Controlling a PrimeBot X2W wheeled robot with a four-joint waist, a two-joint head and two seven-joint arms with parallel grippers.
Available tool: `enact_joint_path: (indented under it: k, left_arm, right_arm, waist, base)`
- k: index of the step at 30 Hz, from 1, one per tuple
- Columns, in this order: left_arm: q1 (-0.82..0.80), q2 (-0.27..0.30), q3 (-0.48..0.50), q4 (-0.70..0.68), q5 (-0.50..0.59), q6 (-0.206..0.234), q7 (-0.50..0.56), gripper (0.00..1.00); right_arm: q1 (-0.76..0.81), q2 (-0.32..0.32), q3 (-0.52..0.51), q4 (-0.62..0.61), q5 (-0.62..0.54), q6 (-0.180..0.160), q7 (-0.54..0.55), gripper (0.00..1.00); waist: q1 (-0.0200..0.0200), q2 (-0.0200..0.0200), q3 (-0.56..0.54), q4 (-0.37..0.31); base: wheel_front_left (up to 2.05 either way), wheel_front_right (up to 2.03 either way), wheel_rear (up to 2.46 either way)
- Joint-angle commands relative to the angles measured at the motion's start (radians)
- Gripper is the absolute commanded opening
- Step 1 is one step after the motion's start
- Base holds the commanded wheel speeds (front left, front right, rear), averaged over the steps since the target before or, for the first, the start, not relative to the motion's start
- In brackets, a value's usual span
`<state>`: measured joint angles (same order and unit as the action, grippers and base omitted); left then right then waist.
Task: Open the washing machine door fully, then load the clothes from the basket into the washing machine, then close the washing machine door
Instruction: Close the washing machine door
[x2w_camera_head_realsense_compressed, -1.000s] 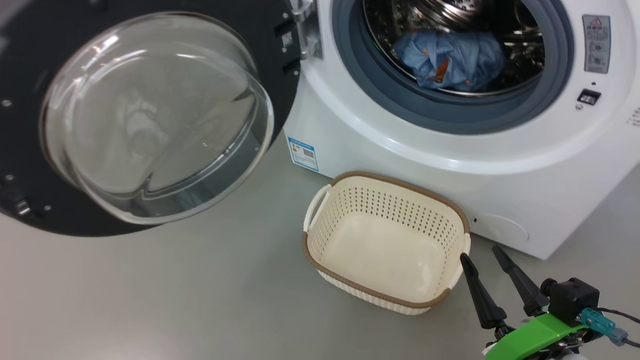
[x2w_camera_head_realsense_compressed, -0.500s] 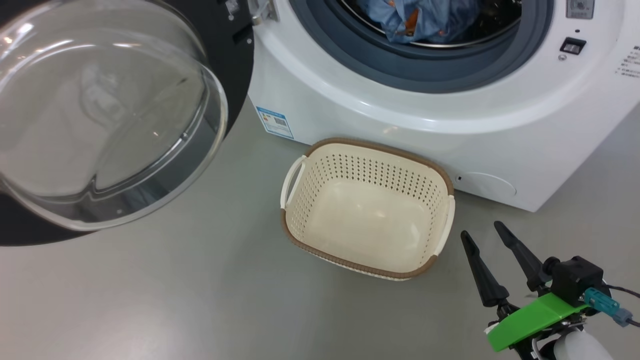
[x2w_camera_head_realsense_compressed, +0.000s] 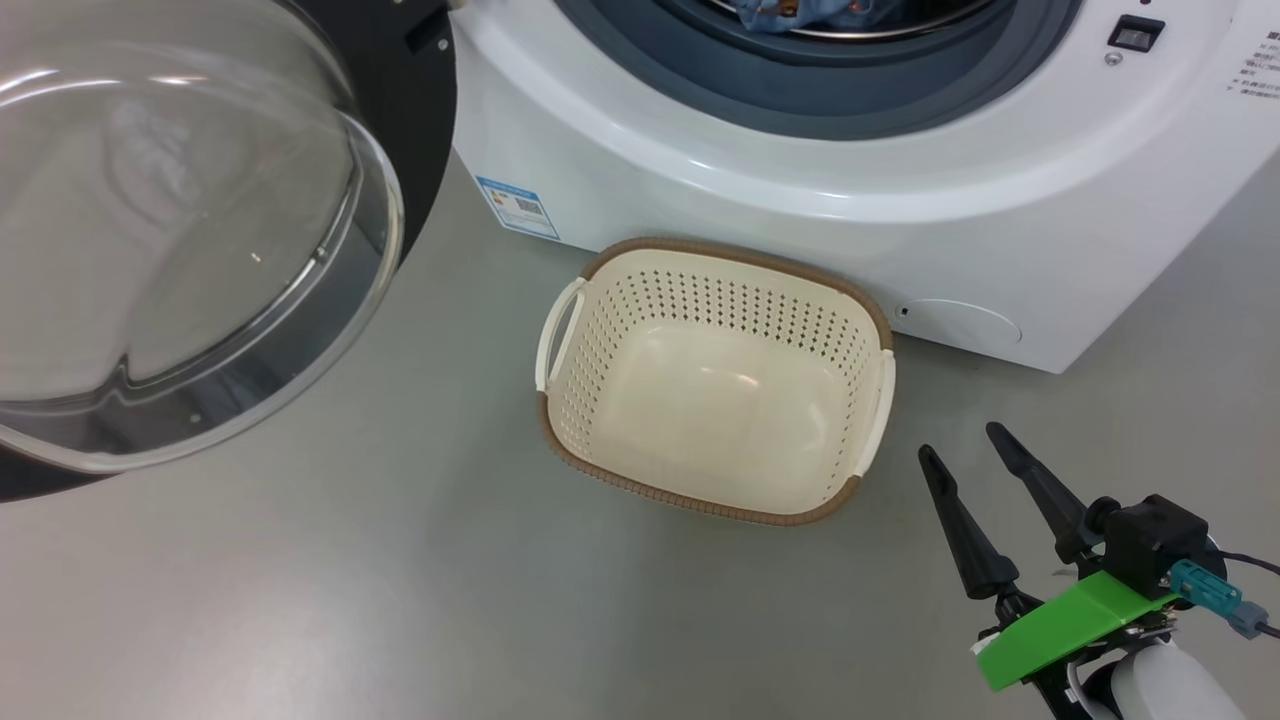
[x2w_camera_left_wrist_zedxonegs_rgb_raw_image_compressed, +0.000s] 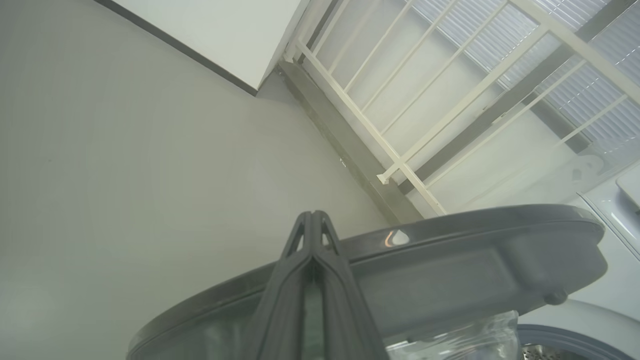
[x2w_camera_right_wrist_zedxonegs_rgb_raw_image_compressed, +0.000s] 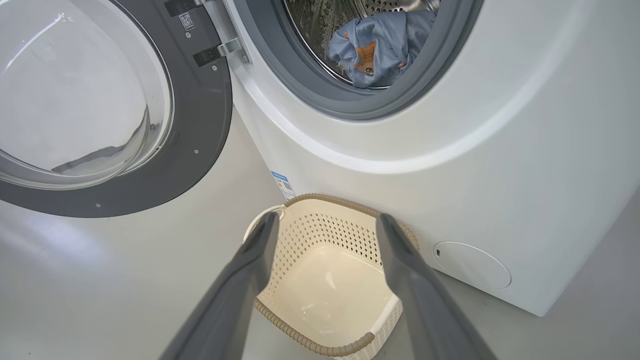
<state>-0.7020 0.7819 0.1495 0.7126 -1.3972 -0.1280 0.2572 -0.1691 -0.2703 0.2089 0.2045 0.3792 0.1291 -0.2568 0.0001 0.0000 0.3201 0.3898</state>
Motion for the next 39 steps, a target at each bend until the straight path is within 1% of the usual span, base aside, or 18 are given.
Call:
enact_joint_path:
  k: [1, 6, 13, 22, 29, 35, 39]
  left_arm:
    - [-0.031, 0.093, 0.025, -0.012, -0.008, -0.003, 0.017, 0.00]
    - [-0.028, 0.091, 0.014, -0.011, -0.019, -0.003, 0.014, 0.00]
    - [-0.025, 0.085, -0.014, -0.005, -0.033, -0.003, 0.040, 0.00]
    - [-0.017, 0.085, -0.058, -0.003, -0.060, -0.003, 0.135, 0.00]
    - [0.014, 0.087, -0.084, -0.029, -0.113, -0.003, 0.268, 0.00]
    - [0.032, 0.088, -0.083, -0.059, -0.144, -0.003, 0.321, 0.00]
    - [0.044, 0.094, -0.083, -0.074, -0.151, -0.003, 0.338, 0.00]
  right_arm:
    - [-0.017, -0.005, 0.024, -0.027, -0.007, 0.002, -0.005, 1.00]
    - [-0.023, -0.010, 0.026, -0.032, -0.007, 0.002, -0.005, 1.00]
    - [-0.030, -0.010, 0.027, -0.031, -0.010, 0.002, -0.005, 1.00]
    - [-0.028, -0.001, 0.029, -0.026, -0.010, 0.002, -0.005, 1.00]
    - [-0.021, 0.001, 0.025, -0.025, -0.011, 0.002, -0.005, 1.00]
    - [-0.017, 0.002, 0.018, -0.027, -0.011, 0.002, -0.005, 1.00]
    - [-0.016, 0.005, 0.014, -0.028, -0.011, 0.002, -0.005, 1.00]
  waist:
    - [-0.0001, 0.0000, 0.005, -0.004]
    - [-0.0001, 0.0000, 0.023, -0.012]
    - [-0.0001, 0.0000, 0.031, -0.016]
    - [-0.0001, 0.0000, 0.011, -0.013]
    - [-0.0001, 0.0000, -0.002, -0.009]
    - [-0.0001, 0.0000, -0.006, -0.008]
    - [-0.0001, 0.0000, -0.009, -0.010]
  base:
    - [0.00, 0.00, 0.00]
    - [0.00, 0.00, 0.00]
    - [0.00, 0.00, 0.00]
    - [0.00, 0.00, 0.00]
    - [0.00, 0.00, 0.00]
    - [0.00, 0.00, 0.00]
    - [0.00, 0.00, 0.00]
